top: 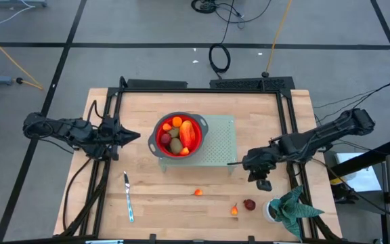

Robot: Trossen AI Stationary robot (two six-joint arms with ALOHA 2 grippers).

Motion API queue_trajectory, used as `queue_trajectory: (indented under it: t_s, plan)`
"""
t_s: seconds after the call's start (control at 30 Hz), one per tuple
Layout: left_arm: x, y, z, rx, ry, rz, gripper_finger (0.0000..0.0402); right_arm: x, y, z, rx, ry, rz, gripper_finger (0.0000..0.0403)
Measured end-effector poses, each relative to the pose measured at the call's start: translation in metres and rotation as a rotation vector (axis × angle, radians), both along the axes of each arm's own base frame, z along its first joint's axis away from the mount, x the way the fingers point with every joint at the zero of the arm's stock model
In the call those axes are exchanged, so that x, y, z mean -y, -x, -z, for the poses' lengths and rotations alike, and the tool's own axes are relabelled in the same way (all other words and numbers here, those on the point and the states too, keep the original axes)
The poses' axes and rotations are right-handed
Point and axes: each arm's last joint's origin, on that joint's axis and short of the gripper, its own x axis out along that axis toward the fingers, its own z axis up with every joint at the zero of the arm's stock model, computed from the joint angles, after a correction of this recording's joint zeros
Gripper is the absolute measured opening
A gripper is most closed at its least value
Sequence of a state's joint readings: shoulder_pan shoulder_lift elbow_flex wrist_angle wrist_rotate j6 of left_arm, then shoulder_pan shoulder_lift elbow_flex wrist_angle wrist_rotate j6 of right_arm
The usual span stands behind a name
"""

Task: Pick & Place Fruit
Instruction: Put the pomegranate fruit into the strainer

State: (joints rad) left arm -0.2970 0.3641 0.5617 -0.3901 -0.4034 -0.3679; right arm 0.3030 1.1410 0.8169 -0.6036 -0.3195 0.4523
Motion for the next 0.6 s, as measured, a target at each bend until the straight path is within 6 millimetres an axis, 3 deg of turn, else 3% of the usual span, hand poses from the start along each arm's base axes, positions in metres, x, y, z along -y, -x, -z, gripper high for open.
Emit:
queue_trajectory:
  t_s: [0.27,0.47,0.6]
  plan:
    - [0.0,0.0,0.0,-0.001,0.0,0.0,0.0016,-0.01,-0.007,0.015,-0.171,-0.056,0.117,0.0]
    - [0.0,0.0,0.0,-0.001,-0.003,0.002,0.0002,-0.026,-0.014,0.0,-0.15,-0.092,0.092,0.0]
    - [0.0,0.0,0.0,-0.002,-0.006,0.002,0.0014,-0.036,-0.019,-0.005,-0.178,-0.116,0.118,0.0]
